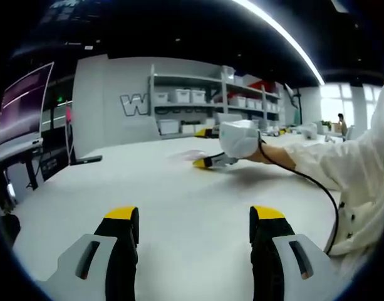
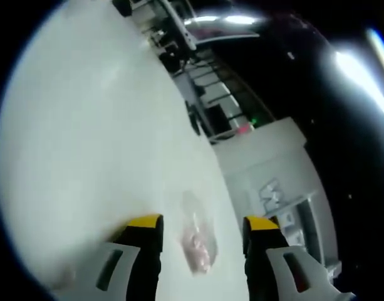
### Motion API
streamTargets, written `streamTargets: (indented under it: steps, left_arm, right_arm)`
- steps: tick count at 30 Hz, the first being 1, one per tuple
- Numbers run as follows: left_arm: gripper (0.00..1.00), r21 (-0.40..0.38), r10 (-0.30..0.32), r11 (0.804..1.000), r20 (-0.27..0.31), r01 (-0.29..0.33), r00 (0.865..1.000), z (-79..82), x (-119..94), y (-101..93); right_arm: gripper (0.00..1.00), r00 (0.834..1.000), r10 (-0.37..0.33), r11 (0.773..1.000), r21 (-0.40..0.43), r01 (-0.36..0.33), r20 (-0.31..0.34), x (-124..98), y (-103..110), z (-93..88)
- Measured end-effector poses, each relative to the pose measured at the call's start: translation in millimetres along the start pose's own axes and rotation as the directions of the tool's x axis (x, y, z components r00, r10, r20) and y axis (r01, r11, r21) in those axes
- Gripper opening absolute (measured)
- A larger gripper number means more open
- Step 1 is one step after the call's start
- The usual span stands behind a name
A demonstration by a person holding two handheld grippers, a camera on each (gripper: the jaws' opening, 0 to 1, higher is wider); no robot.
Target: Open the resealable bag by pulling the two sides of the seal apart until the entire bag opening is separated and visibly accessible.
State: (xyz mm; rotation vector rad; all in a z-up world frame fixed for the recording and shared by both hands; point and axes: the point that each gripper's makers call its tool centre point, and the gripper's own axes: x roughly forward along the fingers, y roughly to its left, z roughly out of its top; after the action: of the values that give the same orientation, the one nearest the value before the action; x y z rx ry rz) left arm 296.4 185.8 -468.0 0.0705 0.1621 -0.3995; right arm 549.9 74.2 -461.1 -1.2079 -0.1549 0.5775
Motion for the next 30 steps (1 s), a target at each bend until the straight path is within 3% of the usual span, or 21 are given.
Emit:
streamTargets:
  steps: [30]
  left_arm:
    - [0.72, -0.009, 0.013, 1.000, -0.008, -0.013, 1.000, -3.9, 1.0, 7.1]
  right_arm:
    - [0.46, 1.000, -0.011, 1.000, 0.021, 0.011, -0.008, 17.4, -3.8, -1.5]
